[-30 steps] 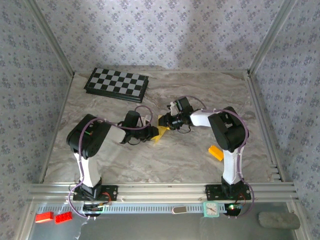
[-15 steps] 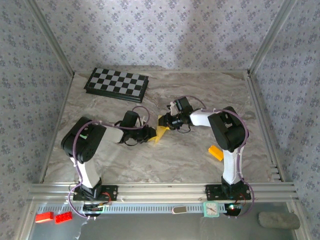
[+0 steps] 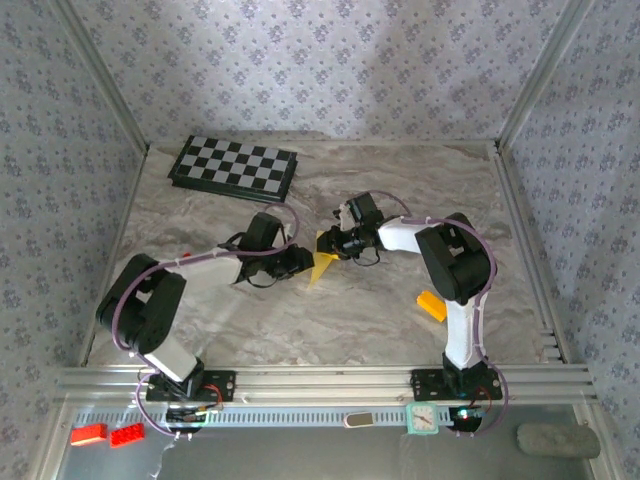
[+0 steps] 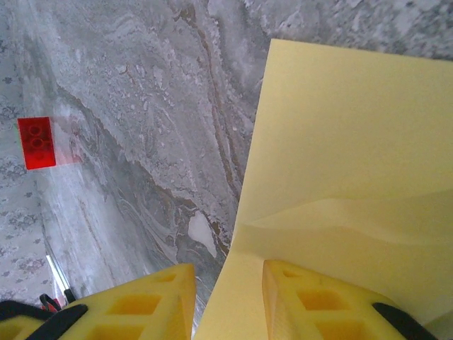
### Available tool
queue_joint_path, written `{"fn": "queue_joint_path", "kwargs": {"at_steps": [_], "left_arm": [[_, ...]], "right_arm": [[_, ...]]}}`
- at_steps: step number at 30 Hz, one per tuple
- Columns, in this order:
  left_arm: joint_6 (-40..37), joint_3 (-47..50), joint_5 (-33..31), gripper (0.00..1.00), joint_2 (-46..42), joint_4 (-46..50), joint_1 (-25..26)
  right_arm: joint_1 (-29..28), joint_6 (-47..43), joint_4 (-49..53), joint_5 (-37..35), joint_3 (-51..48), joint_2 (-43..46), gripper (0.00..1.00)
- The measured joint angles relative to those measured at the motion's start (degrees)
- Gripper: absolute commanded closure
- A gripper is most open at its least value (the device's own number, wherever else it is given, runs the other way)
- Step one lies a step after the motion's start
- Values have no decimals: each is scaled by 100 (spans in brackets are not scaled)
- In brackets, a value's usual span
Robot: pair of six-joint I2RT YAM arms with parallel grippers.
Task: Fold a paper plane with a square sheet of paper (pick it up from the middle)
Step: Fold the wing for the fifth time at the center of the table.
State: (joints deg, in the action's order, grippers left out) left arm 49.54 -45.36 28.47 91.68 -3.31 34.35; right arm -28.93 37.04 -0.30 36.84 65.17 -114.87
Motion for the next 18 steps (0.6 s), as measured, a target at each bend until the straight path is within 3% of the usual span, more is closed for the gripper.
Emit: {"fn": "queue_joint_path", "kwargs": {"at_steps": [18], "left_arm": [[-302,-765,-146,85,953,579,317]], "right_arm": [[-20,-2,293,-52,151,-55,72]]}}
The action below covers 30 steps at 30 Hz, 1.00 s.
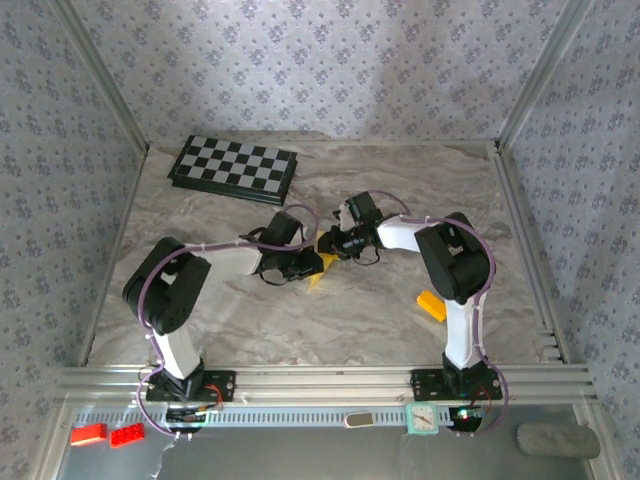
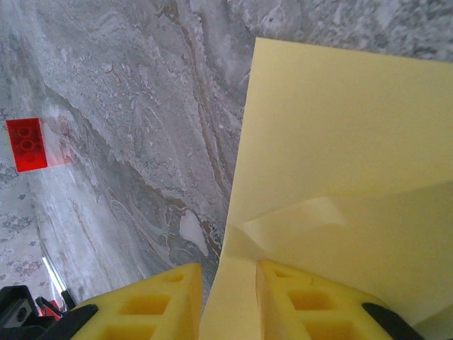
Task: Fold a paper plane with a square sheet of paper (pick it up from the middle)
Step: Fold the wing for the fifth time at the center of the table.
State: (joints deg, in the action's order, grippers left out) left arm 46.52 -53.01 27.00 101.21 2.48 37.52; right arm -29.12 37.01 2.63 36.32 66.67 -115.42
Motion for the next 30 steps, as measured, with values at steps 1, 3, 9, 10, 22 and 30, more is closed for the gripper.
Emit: {"fn": "queue_joint_path", "kwargs": {"at_steps": [1,3,9,10,22,30], "left_arm": [[-4,0,-13,85,11,39,2],[-24,0,-55,85,22,105,13],[-66,-13,-118,87,26,254,17],[-66,-15,-140,87,26,275,22],[-105,-20,-269,88,26,411,44],[-138,-59,-581,78,-164,713,120]], "right_arm": [[-2,0,24,-9,17,-9,72],[-7,0,52,-13,35,-15,72],[-7,0,109,-15,74,-31,72],[-7,2,122,-15,76,-31,72],[-17,-68,273,-59,168,-55,72],[-52,-107,498,-186,299,-90,72]]}}
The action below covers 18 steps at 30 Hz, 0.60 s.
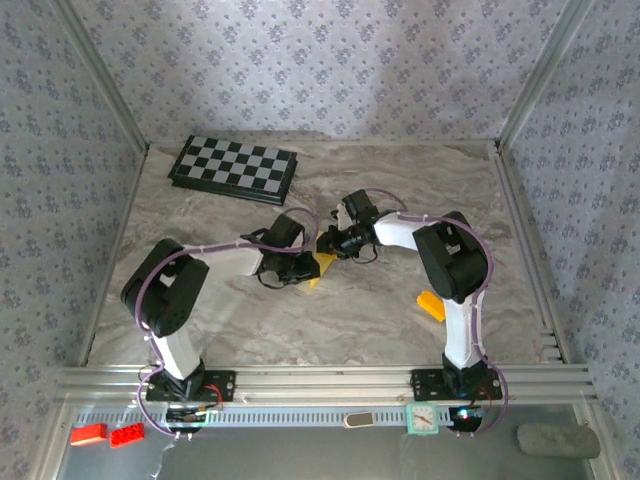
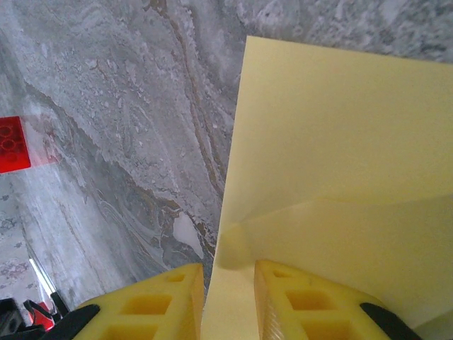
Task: Fold a paper plane with a square sheet of paper (pick it up from the middle)
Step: Fold the wing for the fifth time at the center of the table.
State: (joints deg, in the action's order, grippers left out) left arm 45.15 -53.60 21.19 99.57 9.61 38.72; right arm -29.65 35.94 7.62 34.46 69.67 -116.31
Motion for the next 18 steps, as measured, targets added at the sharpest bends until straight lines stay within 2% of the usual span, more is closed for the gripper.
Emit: {"fn": "queue_joint_path", "kwargs": {"at_steps": [6,18], "left_arm": [[-15,0,-306,74,-330,291,122],[-13,7,-385,74,-275,439,192]], "right_arm": [[-2,0,55,-33,31,-7,73],[-13,0,122,-66,74,-17,72]]}}
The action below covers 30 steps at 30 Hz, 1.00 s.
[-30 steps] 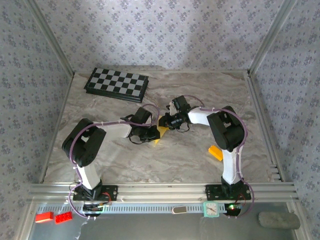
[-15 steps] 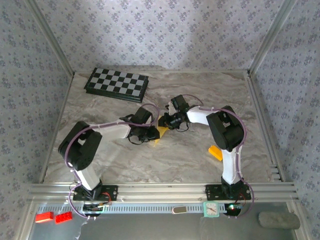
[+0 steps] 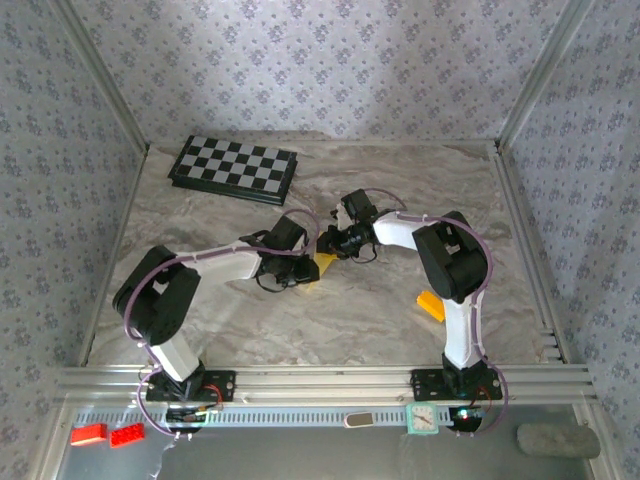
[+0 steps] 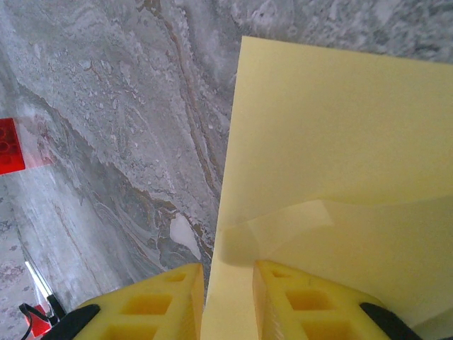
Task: Fold a paper plane with a square sheet of paper (pick it up from the middle)
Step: Fold the wing for the fifth time at the center of the table.
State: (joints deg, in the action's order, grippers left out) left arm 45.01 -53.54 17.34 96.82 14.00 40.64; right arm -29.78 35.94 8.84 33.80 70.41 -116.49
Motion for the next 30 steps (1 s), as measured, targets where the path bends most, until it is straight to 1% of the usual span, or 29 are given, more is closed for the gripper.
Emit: {"fn": "queue_joint_path", "kwargs": {"at_steps": [5,12,19,30], "left_arm": [[0,2,0,74,133,20,0],[-2,13,17,81,179,39,4],[-4,72,17,85,188,-4,4],[-22,153,17,87,199,-90,4]], "right_arm": [[0,2,17,-2,11,-9,72],[0,2,79,-17,46,-20,72],[0,2,92,-20,59,-26,72],[-15,2,157,2,76,44,70]]}}
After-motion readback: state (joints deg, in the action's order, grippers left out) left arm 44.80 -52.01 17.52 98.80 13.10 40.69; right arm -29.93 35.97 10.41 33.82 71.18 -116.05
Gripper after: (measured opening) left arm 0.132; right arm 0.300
